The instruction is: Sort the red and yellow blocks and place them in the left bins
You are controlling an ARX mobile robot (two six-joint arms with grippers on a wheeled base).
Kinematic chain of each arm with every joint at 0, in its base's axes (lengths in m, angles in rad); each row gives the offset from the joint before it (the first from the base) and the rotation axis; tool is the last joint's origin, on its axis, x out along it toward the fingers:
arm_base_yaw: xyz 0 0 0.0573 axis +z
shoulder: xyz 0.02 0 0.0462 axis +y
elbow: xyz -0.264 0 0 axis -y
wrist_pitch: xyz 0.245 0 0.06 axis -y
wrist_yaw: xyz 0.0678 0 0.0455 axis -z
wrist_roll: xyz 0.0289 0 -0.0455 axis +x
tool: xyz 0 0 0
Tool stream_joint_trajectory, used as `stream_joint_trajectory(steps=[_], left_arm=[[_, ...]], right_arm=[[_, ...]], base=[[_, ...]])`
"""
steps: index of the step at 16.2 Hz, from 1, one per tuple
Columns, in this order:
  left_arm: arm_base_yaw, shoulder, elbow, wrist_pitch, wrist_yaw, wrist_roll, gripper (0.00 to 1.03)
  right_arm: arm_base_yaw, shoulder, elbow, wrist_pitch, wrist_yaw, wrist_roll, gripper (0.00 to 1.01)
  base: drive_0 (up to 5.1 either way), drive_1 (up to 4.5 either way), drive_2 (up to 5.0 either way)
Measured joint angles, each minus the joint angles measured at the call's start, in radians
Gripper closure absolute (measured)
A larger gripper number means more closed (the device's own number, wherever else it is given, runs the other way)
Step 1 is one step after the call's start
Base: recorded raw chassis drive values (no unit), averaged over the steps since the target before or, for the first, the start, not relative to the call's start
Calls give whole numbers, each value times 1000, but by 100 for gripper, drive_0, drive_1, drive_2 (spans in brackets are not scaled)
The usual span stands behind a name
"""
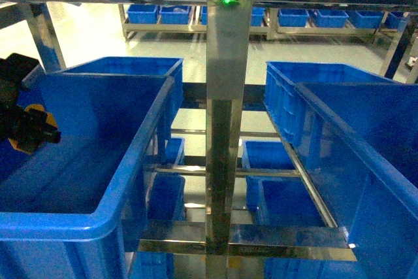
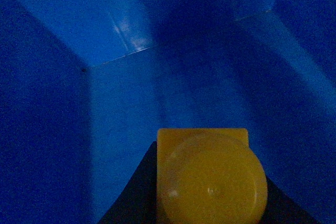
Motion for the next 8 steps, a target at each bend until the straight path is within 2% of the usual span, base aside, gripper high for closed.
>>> stream_joint_trajectory(steps=[3, 4, 8], left_arm=[[11, 121, 113, -101, -44, 93, 76], [13, 137, 128, -108, -50, 112, 76], [16, 142, 146, -52, -58, 112, 76]], right_arm=[[0, 0, 0, 0, 0, 0, 3], [0, 0, 0, 0, 0, 0, 3], [0, 0, 0, 0, 0, 0, 3]], base=[[0, 0, 0], [0, 0, 0], [0, 0, 0]])
